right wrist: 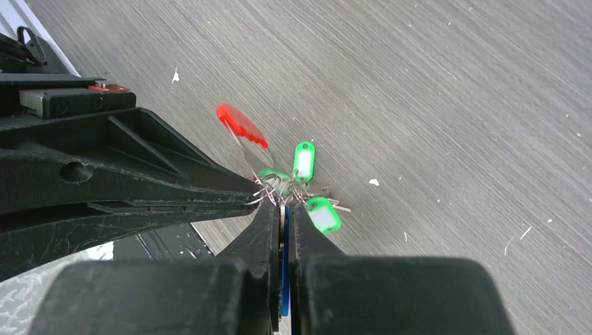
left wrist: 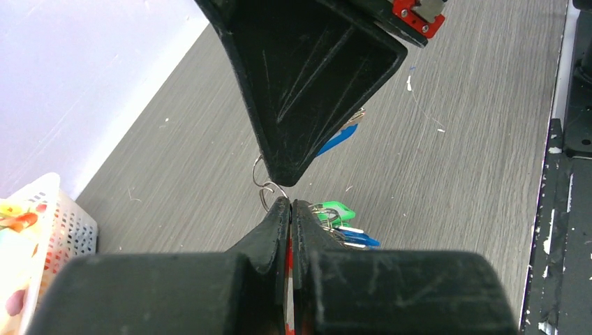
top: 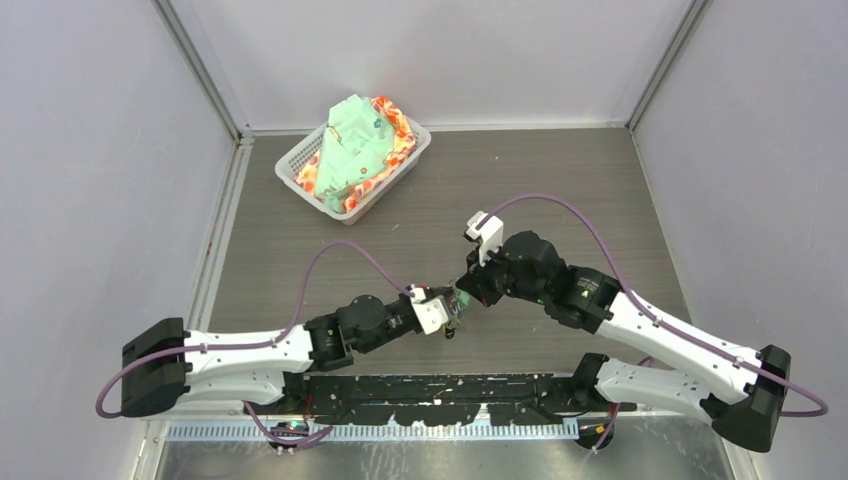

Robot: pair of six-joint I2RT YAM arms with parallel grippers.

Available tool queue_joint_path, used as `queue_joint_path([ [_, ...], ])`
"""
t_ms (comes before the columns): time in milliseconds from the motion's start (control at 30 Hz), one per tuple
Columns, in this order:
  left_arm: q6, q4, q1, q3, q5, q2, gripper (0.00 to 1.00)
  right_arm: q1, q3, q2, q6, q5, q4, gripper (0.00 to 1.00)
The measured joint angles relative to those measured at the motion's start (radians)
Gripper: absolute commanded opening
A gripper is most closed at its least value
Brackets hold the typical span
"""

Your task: Remove the keys from the keyring

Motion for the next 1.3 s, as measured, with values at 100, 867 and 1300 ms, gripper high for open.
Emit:
queue_joint_path([
  [100,0.000,0.014,-0.003,-0.008,-0.007,0.006,0.00,0.000,0.019,0.016,0.013,0.000,-0.026,0.01],
  [867,-0.194,0.107,-0.034,-0.065,-0.059,0.024,0.25,0.000,0.130,-0.007,-0.058,0.002,-0.060,0.01],
  [1300,-0.250,0.071,-0.038,-0.089,-0.132,-0.105,0.27,0.035,0.171,0.018,-0.094,0.020,-0.045,0.01],
])
